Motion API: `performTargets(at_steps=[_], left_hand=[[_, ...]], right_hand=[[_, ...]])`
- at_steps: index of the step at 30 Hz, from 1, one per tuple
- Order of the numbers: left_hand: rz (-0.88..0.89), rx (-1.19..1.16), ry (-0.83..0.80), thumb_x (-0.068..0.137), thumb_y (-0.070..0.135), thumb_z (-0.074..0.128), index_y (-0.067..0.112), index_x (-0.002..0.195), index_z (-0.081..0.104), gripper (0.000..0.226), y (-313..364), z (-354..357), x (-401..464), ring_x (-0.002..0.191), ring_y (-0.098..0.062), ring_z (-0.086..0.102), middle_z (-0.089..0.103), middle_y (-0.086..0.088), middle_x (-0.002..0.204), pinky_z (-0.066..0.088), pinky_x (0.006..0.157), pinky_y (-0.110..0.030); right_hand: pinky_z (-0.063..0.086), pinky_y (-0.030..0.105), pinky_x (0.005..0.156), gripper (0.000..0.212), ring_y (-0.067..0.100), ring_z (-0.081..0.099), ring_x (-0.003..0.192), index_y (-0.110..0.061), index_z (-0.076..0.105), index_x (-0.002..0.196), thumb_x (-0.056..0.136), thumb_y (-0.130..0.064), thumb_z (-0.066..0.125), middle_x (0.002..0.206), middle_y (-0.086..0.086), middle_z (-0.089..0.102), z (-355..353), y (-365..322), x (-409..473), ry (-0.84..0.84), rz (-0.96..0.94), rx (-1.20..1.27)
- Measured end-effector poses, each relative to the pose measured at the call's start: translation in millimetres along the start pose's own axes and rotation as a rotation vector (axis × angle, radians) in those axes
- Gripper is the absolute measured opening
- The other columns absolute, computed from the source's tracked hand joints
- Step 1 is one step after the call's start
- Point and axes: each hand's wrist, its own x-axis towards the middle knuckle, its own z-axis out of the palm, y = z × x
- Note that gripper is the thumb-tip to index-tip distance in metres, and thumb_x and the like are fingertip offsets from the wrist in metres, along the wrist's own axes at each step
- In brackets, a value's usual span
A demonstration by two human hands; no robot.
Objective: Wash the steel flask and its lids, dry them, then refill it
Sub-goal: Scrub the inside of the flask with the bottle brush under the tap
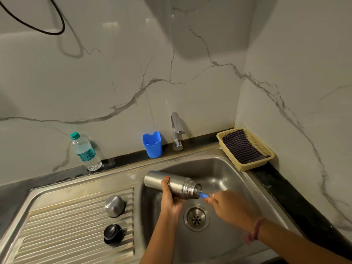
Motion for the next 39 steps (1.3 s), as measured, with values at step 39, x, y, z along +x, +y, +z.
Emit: performTargets(at_steps=[39], left_hand=[[-0.031, -0.038, 0.061, 0.084, 0.025, 0.074, 0.004, 0.122, 0.048, 0.051, 10, -1, 6, 0.115, -0.042, 0.060, 0.061, -0.025, 0.120, 0.045, 0.099, -0.063]], right_hand=[[0.036, 0.015, 0.055, 0.029, 0.000, 0.047, 0.055, -0.016, 0.073, 0.098, 0.096, -0.034, 0.050, 0.063, -0.009, 0.056, -44, 28, 7, -0.367, 0.208, 0.346]])
